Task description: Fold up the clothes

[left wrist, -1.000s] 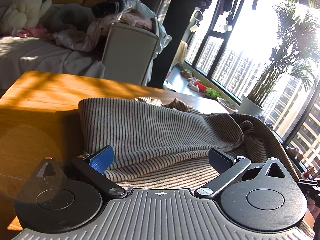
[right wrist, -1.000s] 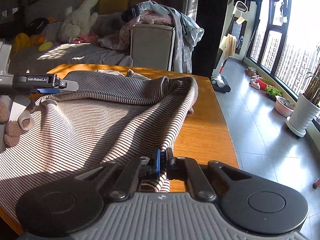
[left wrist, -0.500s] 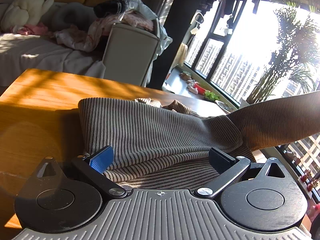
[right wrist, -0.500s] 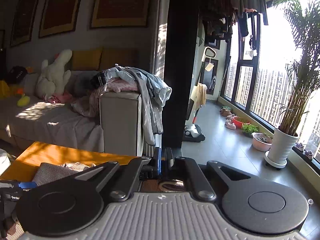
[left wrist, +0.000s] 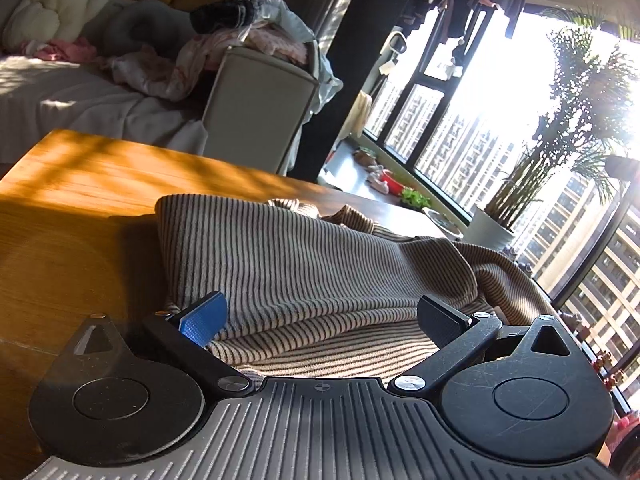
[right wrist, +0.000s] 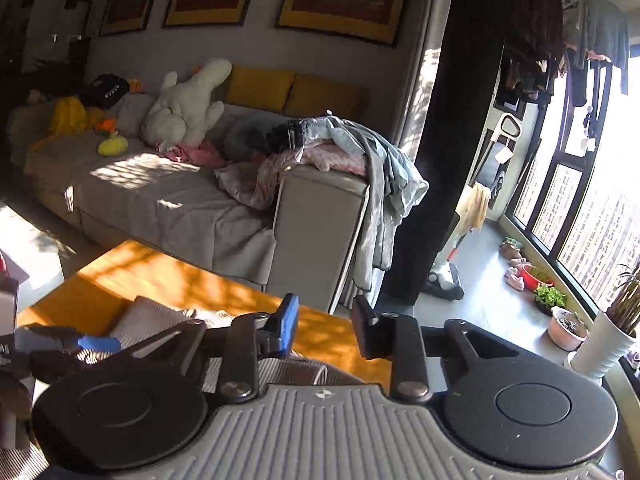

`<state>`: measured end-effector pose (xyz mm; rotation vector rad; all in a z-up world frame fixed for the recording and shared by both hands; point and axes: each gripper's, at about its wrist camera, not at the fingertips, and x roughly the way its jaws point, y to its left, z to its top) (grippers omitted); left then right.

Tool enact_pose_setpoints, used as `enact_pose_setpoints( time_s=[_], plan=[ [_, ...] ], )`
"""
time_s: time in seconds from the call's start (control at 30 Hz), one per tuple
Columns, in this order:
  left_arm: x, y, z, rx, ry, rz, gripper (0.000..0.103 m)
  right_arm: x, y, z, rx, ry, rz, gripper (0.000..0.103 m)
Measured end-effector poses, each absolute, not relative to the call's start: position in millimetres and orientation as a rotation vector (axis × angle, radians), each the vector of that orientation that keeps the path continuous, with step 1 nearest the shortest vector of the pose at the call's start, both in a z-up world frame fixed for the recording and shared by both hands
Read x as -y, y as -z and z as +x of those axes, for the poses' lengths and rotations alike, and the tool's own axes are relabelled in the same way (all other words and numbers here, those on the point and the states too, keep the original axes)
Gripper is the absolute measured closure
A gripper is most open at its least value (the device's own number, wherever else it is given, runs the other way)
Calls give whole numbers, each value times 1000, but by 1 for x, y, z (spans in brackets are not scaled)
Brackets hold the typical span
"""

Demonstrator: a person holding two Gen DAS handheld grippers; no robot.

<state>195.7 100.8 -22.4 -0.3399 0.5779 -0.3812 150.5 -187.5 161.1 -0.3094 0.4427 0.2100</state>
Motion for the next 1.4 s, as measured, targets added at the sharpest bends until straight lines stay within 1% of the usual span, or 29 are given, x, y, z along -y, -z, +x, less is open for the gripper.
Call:
enact_pose_setpoints(
  time_s=[0.07,0.17,0.23,0.43,0.5,0.63,0.67,0.73,0.83,0.93,0.97,1.03,1.07,1.1,1.13,1.17,1.23,1.4],
  plan=[
    [-101,22,196,-578,381,-340,0,214,-140,131,-489,-168,-303,54],
    [-101,22,196,-580,380,-337,0,263,-114,106,-549,-97,-204,43],
    [-101,22,196,-581,379,-334,0,300,-95,98,-582,-43,-77,43],
    [-101,23,197,-585,379,-329,0,396,-17,95,-674,-11,519,43],
    [-100,23,198,-588,378,-325,0,425,18,96,-683,-38,742,43],
    [-97,23,199,-594,373,-306,0,469,90,97,-680,-97,1107,43],
    [-95,22,199,-596,370,-300,0,481,115,97,-665,-164,1274,43],
    [-92,22,199,-601,362,-281,0,495,149,99,-586,-280,1470,43],
    [-88,21,199,-608,349,-251,0,509,177,108,-597,-214,1405,43],
    [-81,21,200,-618,332,-209,0,511,213,119,-594,-216,1533,43],
    [-79,21,200,-621,327,-197,0,508,216,125,-582,-249,1554,43],
    [-76,21,200,-625,321,-181,0,501,216,138,-556,-322,1567,44],
    [-75,21,200,-626,319,-177,0,499,210,143,-547,-348,1547,55],
    [-75,21,200,-625,318,-175,0,498,198,148,-548,-346,1496,83],
    [-75,21,200,-625,318,-175,0,498,181,152,-555,-314,1420,94],
    [-76,21,199,-623,319,-178,0,499,161,155,-552,-284,1347,97],
    [-77,21,199,-621,322,-187,0,501,113,157,-517,-254,1212,99],
    [-81,21,199,-612,328,-212,0,473,-51,159,-337,-335,872,99]
  ],
)
